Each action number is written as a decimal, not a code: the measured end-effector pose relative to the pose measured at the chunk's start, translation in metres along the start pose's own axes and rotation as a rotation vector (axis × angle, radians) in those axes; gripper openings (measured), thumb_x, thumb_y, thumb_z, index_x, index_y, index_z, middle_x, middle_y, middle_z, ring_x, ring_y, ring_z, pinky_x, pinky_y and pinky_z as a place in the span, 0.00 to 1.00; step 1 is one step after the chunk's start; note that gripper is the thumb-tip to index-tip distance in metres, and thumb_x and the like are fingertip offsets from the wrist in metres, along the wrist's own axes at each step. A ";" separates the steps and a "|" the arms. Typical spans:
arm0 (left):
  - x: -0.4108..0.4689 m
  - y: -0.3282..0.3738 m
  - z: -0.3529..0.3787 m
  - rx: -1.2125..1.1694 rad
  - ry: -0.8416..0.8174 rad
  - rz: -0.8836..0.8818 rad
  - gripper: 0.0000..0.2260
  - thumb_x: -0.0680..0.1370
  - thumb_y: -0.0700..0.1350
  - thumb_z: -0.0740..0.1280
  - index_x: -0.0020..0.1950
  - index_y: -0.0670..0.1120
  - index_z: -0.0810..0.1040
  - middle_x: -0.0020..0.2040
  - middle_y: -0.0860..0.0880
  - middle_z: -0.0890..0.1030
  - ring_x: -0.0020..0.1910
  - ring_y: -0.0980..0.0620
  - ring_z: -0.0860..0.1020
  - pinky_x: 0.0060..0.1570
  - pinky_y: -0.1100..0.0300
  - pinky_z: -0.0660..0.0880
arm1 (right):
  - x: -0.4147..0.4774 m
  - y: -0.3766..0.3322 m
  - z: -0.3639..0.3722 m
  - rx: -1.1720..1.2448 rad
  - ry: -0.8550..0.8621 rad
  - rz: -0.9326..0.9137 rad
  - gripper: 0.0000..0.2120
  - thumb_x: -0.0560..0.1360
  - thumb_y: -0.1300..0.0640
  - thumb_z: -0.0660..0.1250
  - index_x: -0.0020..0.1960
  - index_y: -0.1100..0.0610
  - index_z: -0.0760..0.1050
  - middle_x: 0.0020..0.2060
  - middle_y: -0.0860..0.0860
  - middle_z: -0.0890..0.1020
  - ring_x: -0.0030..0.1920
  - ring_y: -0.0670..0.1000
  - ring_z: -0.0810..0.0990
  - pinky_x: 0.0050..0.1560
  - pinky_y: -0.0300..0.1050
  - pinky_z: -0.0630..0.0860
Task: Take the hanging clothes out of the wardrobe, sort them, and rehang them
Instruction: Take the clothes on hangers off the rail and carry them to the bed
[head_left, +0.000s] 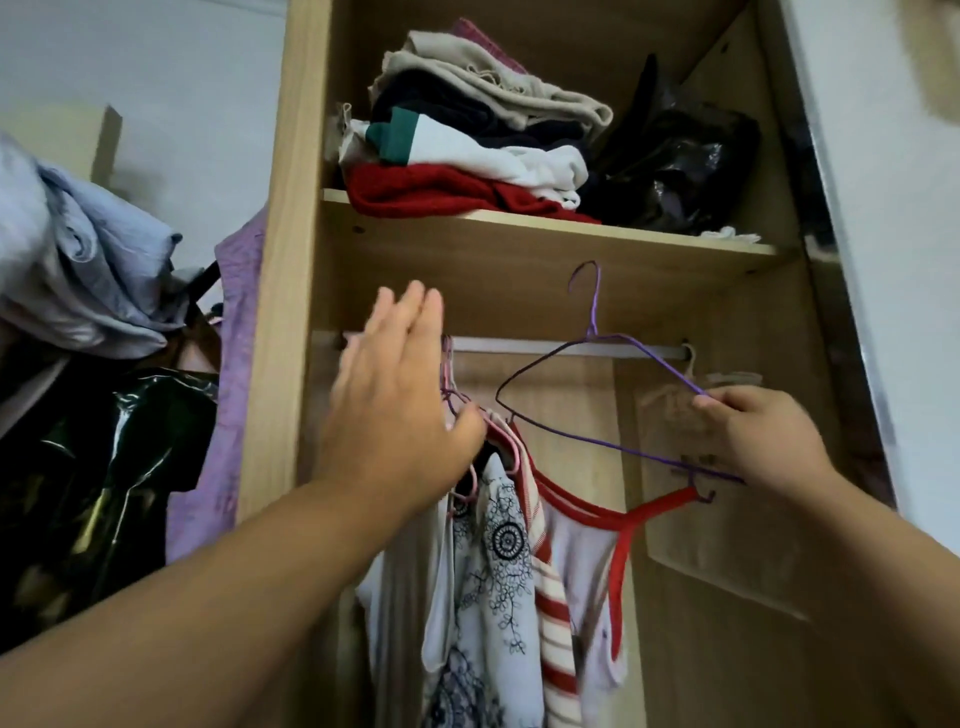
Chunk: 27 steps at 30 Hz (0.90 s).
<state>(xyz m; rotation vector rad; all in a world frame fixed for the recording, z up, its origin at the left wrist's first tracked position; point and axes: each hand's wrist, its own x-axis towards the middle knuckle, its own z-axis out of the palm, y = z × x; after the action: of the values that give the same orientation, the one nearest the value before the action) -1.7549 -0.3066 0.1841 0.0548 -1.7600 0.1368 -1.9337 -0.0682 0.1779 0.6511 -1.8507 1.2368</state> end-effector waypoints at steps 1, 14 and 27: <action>-0.001 0.012 0.010 -0.057 -0.048 0.020 0.39 0.71 0.54 0.63 0.78 0.48 0.49 0.78 0.50 0.52 0.77 0.52 0.47 0.71 0.54 0.47 | -0.010 0.002 -0.013 0.001 0.010 0.002 0.08 0.78 0.53 0.63 0.45 0.52 0.79 0.35 0.44 0.78 0.37 0.41 0.74 0.34 0.37 0.65; -0.050 0.101 0.131 -0.663 -0.578 -0.186 0.25 0.80 0.53 0.57 0.75 0.48 0.59 0.74 0.43 0.64 0.72 0.44 0.63 0.70 0.51 0.61 | -0.169 -0.003 -0.159 -0.096 0.008 0.215 0.12 0.75 0.55 0.66 0.42 0.38 0.82 0.26 0.39 0.78 0.26 0.43 0.75 0.32 0.41 0.70; -0.243 0.163 0.096 -1.382 -1.136 -0.080 0.14 0.74 0.51 0.71 0.39 0.39 0.78 0.33 0.45 0.76 0.33 0.50 0.71 0.31 0.60 0.63 | -0.464 -0.070 -0.177 -0.661 0.500 0.825 0.09 0.74 0.51 0.68 0.36 0.50 0.81 0.21 0.44 0.76 0.22 0.40 0.72 0.27 0.36 0.67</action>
<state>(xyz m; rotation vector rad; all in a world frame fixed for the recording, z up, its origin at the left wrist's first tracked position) -1.8201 -0.1661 -0.0826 -0.9575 -2.5581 -1.4173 -1.5668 0.0613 -0.1390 -0.7861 -1.9477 1.0029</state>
